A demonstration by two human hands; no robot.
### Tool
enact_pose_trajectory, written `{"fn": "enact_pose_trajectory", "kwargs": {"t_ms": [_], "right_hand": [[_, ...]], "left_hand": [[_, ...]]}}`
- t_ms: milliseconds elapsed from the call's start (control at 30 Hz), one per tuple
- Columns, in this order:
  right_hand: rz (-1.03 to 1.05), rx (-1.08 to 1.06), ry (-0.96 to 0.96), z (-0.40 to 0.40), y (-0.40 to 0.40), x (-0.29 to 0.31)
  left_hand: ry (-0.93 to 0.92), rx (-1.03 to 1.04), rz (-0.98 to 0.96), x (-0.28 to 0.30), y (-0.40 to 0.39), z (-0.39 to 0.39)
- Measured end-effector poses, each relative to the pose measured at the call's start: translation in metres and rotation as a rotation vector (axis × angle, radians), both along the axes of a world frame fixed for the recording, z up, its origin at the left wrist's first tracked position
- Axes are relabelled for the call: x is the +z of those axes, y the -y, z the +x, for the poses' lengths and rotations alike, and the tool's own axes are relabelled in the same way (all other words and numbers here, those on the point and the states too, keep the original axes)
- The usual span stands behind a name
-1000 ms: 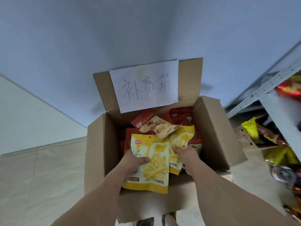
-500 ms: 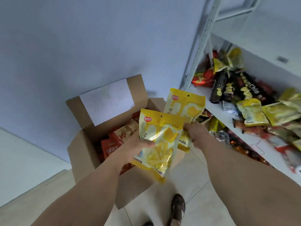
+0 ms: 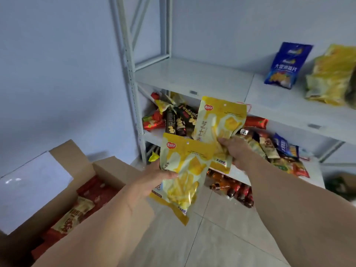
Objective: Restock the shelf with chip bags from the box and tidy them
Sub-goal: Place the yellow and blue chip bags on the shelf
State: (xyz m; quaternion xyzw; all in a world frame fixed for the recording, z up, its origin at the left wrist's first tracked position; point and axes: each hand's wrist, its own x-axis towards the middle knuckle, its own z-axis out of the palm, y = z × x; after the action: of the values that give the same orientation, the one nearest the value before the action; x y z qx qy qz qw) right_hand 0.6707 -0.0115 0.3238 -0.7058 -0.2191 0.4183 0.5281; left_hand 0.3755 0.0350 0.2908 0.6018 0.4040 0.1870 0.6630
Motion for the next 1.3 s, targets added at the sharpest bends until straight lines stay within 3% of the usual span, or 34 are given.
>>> {"fn": "enact_pose_trajectory", "kwargs": {"t_ms": [167,567,833,1100,1300], "right_hand": [[0.05,-0.051,0.061,0.122,0.027,0.029],[0.116,-0.195,0.102,0.375,0.054,0.08],[0.176,-0.299,0.111,0.518,0.038,0.099],[0.141,-0.305,0.152,0.621,0.02,0.104],[0.048,-0.211,0.162,0.665,-0.01,0.078]], "left_hand": [[0.019,-0.12,0.004,0.015,0.008,0.125],[0.062,-0.178,0.086,0.053,0.004,0.396],[0.137,-0.283,0.181,0.086,-0.051,0.547],[0.166,-0.342,0.161,0.107,-0.084,0.655],[0.12,-0.257,0.136,0.1,-0.093,0.696]]}}
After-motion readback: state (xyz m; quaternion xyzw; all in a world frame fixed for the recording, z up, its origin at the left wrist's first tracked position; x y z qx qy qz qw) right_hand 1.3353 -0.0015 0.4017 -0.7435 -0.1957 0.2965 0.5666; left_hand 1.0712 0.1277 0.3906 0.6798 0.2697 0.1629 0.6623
